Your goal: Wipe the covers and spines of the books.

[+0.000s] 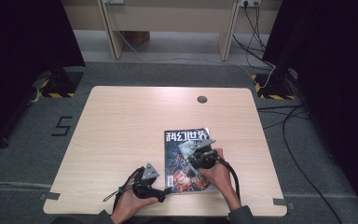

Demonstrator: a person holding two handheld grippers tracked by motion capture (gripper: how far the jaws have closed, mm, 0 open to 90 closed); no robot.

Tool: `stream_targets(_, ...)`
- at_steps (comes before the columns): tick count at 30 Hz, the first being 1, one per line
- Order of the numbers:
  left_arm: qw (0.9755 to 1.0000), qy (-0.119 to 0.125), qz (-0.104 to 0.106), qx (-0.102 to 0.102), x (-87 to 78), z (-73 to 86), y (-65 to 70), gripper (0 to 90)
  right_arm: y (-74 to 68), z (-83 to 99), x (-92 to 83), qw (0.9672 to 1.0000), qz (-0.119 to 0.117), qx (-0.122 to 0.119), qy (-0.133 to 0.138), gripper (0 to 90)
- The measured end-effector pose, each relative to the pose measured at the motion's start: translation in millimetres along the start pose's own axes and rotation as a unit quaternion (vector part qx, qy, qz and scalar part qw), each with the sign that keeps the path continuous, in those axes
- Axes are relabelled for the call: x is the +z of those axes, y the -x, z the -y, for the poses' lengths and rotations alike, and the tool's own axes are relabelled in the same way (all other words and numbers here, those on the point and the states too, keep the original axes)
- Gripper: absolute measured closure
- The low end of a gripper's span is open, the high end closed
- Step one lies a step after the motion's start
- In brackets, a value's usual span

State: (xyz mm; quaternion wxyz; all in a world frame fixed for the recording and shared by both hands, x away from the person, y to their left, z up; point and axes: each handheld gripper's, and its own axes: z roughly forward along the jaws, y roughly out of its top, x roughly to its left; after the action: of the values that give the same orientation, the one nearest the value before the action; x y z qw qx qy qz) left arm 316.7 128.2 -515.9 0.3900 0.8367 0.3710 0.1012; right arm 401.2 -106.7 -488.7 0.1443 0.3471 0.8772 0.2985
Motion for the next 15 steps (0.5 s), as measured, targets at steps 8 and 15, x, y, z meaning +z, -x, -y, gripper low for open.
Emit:
stream_targets(8, 1.0, 0.0, 0.003, 0.001, -0.1, 0.1, -0.8, 14.3, -43.1, -5.5, 0.6, 0.9973, -0.05, -0.054, -0.008, 66.6)
stream_targets(15, 0.9997, -0.017, 0.016, 0.003, -6.3, -1.0, -6.9, 16.4, -54.7, -0.5, -2.8, 0.9944, -0.079, -0.07, -0.004, 66.3)
